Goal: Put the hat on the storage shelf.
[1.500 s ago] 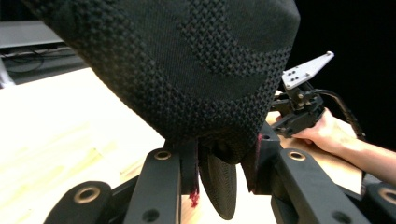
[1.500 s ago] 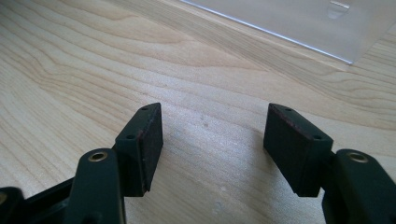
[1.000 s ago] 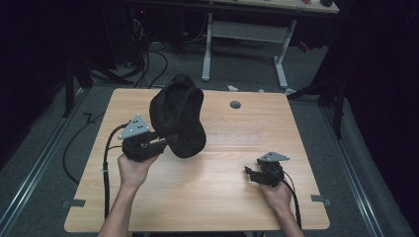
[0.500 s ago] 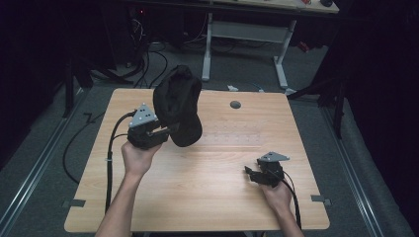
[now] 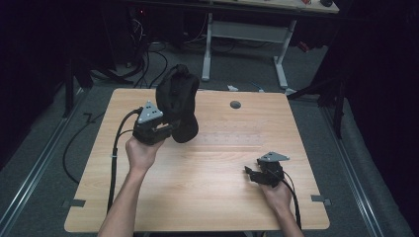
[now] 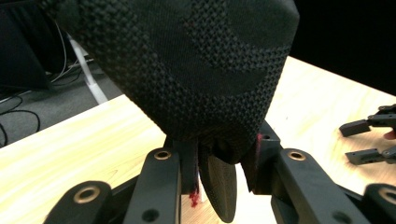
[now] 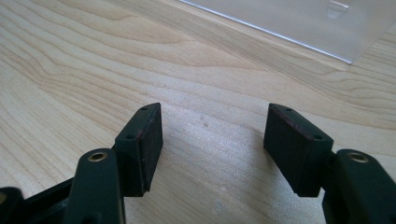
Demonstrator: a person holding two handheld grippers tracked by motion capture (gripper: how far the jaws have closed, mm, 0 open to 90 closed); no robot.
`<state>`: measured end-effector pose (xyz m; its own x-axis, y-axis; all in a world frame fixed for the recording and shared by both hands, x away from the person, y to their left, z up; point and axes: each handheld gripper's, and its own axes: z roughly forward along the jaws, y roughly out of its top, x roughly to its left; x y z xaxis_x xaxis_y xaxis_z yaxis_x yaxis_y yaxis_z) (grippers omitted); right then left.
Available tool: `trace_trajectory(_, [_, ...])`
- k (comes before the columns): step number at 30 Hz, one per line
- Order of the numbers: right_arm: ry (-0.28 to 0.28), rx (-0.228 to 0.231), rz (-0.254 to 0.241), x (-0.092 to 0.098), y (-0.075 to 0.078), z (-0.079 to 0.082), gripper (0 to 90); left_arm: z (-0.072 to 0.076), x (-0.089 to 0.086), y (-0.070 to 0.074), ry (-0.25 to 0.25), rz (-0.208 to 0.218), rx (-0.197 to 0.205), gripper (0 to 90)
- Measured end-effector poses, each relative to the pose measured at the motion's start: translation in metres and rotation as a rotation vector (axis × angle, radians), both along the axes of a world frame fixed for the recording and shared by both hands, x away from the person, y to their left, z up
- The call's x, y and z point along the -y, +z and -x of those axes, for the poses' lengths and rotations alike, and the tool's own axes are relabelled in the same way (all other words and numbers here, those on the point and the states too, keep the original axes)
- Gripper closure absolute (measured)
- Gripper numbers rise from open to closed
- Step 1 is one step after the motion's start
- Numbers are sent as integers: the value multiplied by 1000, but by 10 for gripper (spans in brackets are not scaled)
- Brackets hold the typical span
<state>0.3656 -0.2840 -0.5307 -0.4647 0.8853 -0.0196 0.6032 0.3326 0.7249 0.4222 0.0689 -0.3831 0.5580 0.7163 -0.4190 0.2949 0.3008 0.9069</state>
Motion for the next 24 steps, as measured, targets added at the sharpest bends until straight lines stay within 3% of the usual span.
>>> trace_trajectory(9, [-2,1,1,0,0,0,375,-4,11,-7,16,-53,13,706])
trace_trajectory(24, [-3,0,0,0,0,0,375,-10,25,-24,16,-106,-8,706])
